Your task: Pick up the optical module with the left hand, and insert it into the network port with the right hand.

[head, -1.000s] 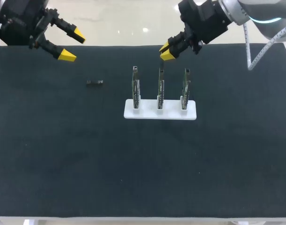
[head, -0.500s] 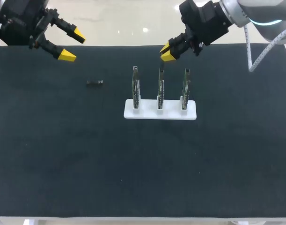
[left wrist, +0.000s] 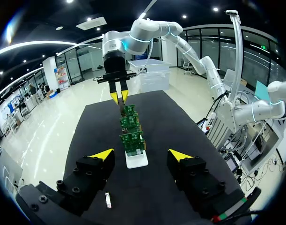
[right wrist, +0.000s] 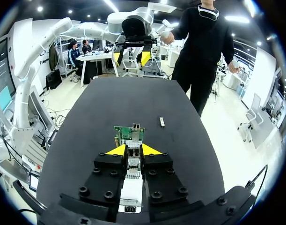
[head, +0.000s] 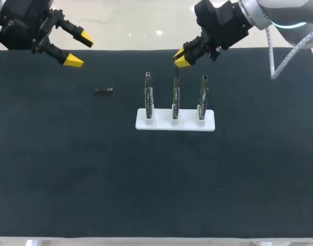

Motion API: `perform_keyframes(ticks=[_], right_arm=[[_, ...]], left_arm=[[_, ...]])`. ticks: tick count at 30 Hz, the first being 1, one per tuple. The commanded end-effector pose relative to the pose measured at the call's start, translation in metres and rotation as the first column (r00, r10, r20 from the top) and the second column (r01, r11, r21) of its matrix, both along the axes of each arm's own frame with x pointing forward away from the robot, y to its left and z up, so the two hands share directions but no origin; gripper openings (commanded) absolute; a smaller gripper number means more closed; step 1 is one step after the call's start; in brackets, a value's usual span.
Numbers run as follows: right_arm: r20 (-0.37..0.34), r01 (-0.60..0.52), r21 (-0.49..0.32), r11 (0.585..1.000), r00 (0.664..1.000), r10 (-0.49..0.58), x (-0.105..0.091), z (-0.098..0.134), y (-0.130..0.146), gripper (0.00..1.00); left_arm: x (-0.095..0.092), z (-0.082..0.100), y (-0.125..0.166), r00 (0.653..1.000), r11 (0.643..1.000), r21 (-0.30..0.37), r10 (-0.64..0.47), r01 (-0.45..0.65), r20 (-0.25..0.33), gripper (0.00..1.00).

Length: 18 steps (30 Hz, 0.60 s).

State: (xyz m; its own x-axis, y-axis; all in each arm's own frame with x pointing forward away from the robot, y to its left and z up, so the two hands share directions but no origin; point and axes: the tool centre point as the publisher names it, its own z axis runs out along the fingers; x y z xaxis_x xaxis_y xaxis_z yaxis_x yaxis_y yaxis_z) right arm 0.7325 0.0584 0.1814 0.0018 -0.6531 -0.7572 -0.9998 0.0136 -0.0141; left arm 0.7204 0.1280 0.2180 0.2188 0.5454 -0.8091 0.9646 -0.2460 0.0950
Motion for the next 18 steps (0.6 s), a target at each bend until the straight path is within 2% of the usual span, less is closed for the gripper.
perform_keyframes(ticks=[1,18], right_arm=[[0.001,0.002,-0.001,1.000,1.000,-0.002,-0.0016,0.0012,0.0000,0.00],[0.000,0.015,0.002,1.000,1.000,-0.015,0.0003,-0.0025,-0.0004,0.00]], left_arm=[[0.0006,0.0003,-0.0002,1.000,1.000,0.004,0.000,0.001,-0.002,1.00],[0.0006,0.0003,-0.0002,1.000,1.000,0.004,0.000,0.001,-0.002,1.00]])
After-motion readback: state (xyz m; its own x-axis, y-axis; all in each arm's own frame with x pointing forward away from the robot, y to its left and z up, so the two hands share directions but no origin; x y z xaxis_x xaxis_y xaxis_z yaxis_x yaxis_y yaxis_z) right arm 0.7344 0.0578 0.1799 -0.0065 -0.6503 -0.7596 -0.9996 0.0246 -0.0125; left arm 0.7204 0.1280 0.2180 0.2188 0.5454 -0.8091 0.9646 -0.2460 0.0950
